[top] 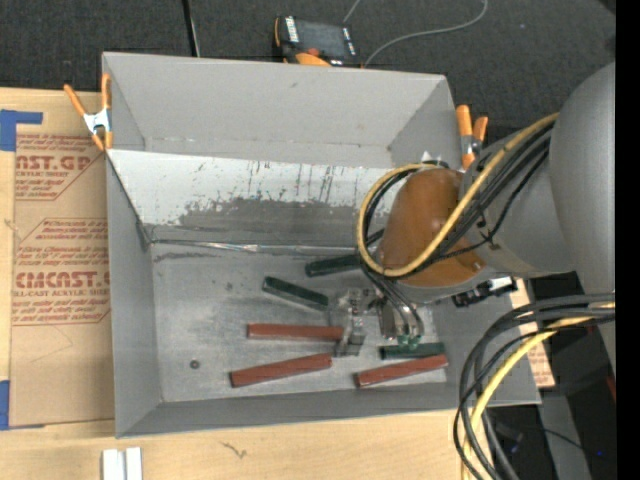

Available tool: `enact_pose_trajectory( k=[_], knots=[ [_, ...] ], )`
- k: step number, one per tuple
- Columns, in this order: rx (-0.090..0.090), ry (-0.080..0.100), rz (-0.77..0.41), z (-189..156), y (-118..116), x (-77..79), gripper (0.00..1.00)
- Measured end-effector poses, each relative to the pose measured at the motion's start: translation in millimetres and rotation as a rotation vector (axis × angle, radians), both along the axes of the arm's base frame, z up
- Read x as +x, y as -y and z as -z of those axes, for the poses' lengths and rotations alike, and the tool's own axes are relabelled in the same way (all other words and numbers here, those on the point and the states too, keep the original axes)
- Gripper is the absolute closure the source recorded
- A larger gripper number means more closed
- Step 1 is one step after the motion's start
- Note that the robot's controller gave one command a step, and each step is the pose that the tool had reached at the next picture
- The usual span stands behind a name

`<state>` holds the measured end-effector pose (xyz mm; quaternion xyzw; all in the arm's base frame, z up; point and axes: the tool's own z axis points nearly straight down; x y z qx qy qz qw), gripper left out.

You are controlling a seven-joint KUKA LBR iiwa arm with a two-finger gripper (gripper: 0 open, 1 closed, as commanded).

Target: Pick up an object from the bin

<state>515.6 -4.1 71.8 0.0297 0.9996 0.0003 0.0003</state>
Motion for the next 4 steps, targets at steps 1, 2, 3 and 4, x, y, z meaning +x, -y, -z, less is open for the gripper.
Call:
enact_pose_trajectory(
  k=[1, 2, 3, 4],
  knots=[
    [-0.001, 0.008, -0.139, -160, -9, 16.9, 1.0],
    [-0.001, 0.002, -0.138, -155, -9, 15.8, 0.0],
    [0.001, -0.007, -0.241, -18, -41, 21.1, 0.0],
    [0.0, -0.001, -0.138, 2, -64, -0.5, 0.0]
  ],
)
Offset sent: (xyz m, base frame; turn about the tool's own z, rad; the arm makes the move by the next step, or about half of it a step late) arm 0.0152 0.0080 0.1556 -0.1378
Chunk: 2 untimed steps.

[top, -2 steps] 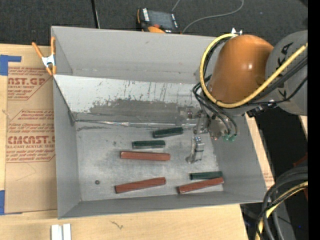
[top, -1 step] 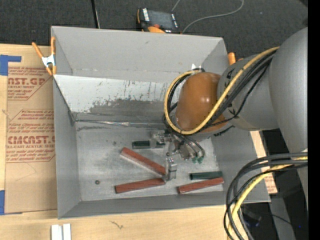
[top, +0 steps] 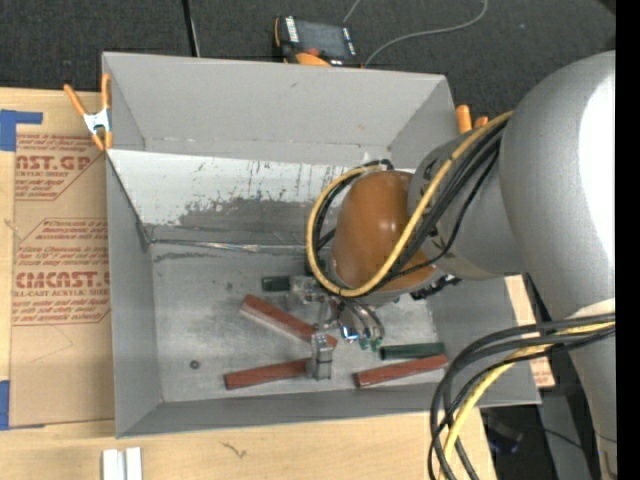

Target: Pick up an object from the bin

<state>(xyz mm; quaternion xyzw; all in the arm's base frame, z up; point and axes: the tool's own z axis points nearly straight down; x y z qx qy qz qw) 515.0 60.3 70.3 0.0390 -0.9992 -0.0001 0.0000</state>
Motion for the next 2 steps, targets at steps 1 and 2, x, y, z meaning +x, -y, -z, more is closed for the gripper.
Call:
enact_pose_trajectory(
  k=[1, 2],
  knots=[
    [0.0, -0.005, -0.001, -3, 0, 0.0, 1.0],
    [0.002, 0.009, -0.064, -3, 61, -25.1, 1.0]
  ],
)
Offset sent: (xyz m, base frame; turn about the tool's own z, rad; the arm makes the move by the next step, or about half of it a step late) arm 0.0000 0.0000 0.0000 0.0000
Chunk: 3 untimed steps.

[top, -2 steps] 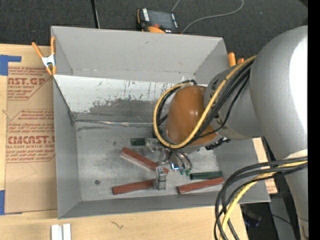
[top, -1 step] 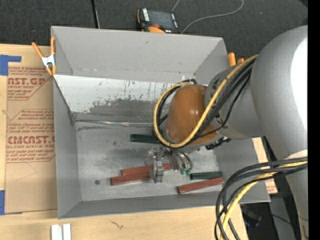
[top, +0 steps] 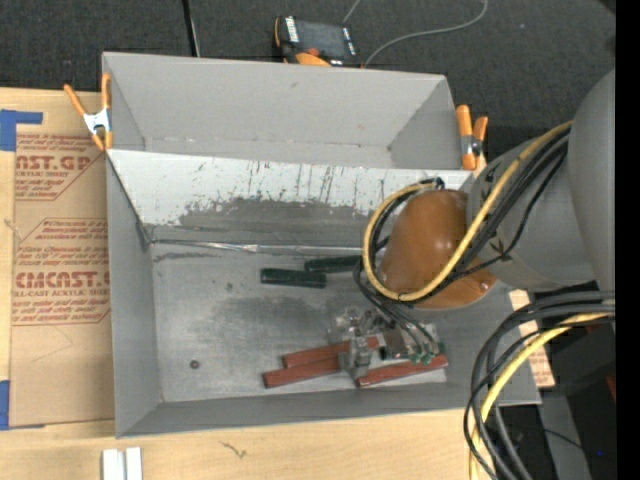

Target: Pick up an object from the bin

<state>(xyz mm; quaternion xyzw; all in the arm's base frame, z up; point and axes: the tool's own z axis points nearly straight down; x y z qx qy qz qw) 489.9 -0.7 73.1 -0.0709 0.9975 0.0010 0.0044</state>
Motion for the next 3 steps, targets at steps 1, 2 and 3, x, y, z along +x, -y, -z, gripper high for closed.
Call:
enact_pose_trajectory(
  k=[1, 2, 3],
  knots=[
    [-0.006, 0.016, -0.612, -3, 57, 24.3, 1.0],
    [-0.008, 0.004, -0.648, -140, 33, 45.5, 1.0],
    [-0.002, -0.007, -0.499, -113, 1, 32.2, 1.0]
  ],
)
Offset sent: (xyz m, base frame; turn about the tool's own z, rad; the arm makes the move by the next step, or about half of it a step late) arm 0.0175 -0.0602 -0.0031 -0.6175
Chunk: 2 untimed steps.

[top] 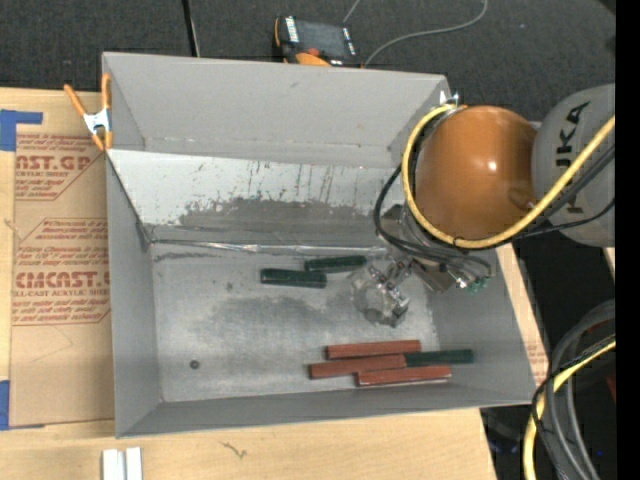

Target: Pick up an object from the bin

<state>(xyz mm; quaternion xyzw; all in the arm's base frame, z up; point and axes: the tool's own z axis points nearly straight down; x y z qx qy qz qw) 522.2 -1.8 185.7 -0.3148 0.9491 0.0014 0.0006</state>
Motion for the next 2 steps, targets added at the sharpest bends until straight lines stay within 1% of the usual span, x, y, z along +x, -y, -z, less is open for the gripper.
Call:
enact_pose_trajectory(
  k=[1, 2],
  knots=[
    [-0.001, 0.001, 0.002, 0, 1, 0.3, 0.0],
    [0.0, 0.01, 0.102, 118, 1, -35.6, 0.0]
  ],
)
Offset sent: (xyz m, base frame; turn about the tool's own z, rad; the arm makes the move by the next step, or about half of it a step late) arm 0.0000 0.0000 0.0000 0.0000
